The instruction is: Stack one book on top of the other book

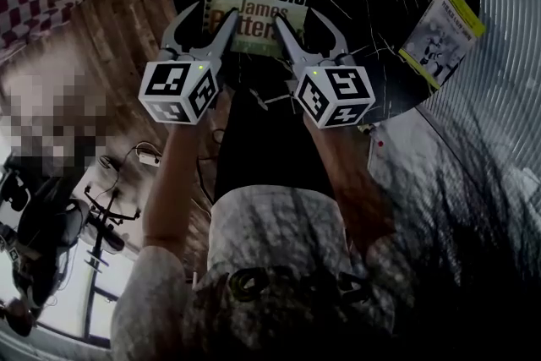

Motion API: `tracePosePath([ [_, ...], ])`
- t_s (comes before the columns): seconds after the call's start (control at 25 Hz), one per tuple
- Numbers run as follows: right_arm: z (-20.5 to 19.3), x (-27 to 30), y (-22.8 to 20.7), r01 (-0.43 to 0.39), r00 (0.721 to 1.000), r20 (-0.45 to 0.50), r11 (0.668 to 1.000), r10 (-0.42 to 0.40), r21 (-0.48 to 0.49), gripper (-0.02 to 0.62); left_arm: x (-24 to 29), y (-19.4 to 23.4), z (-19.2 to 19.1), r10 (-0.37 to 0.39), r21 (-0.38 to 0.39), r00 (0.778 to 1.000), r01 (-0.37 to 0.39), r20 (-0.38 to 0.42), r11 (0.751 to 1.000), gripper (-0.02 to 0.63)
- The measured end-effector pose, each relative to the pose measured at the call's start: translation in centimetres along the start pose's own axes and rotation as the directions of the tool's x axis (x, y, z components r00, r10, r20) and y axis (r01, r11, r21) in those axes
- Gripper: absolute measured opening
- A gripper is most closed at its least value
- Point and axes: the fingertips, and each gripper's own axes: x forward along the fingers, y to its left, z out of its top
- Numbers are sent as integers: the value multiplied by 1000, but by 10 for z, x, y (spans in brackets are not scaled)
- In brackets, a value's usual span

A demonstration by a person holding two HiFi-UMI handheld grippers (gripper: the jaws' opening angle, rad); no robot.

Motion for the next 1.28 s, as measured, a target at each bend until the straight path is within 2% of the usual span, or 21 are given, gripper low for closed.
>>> tracePosePath([
  [0.2, 5, 1, 0, 6, 1000, 12, 1000, -5, -28, 221, 2, 1, 3, 1, -9, 1000, -1, 14, 1000, 233],
  [0.32, -3, 9, -4, -7, 1000, 24, 1000, 7, -11, 227, 6, 8, -3, 18, -5, 999, -17, 33, 1000, 233],
  [0.4, -5, 10, -10, -6, 999, 33, 1000, 5, 28, 279, 3, 15, -4, 50, -11, 997, -49, 59, 999, 254],
  [0.44, -3, 6, -13, 1, 999, 39, 999, -2, 40, 281, -2, 17, -2, 67, -15, 995, -66, 72, 998, 262],
  [0.6, 27, -24, -18, 17, 995, 103, 1000, -16, -11, 274, -32, 8, 21, 87, 16, 988, -90, 129, 996, 264],
  [0.8, 72, -83, 11, -74, 975, 204, 995, 85, -63, 246, -69, -52, 45, -9, 61, 987, -1, 159, 998, 262],
  [0.96, 101, -139, 34, -88, 956, 271, 991, 113, -103, 223, -100, -116, 61, -111, 107, 976, 92, 188, 990, 258],
  [1.08, 120, -181, 49, -88, 941, 312, 985, 130, -146, 205, -125, -162, 83, -176, 149, 953, 142, 246, 979, 208],
  [1.16, 129, -208, 59, -95, 929, 337, 979, 151, -178, 178, -140, -189, 96, -217, 175, 935, 172, 280, 969, 141],
  [1.28, 136, -249, 77, -98, 918, 355, 968, 177, -230, 130, -165, -225, 106, -277, 218, 909, 215, 310, 952, 79],
])
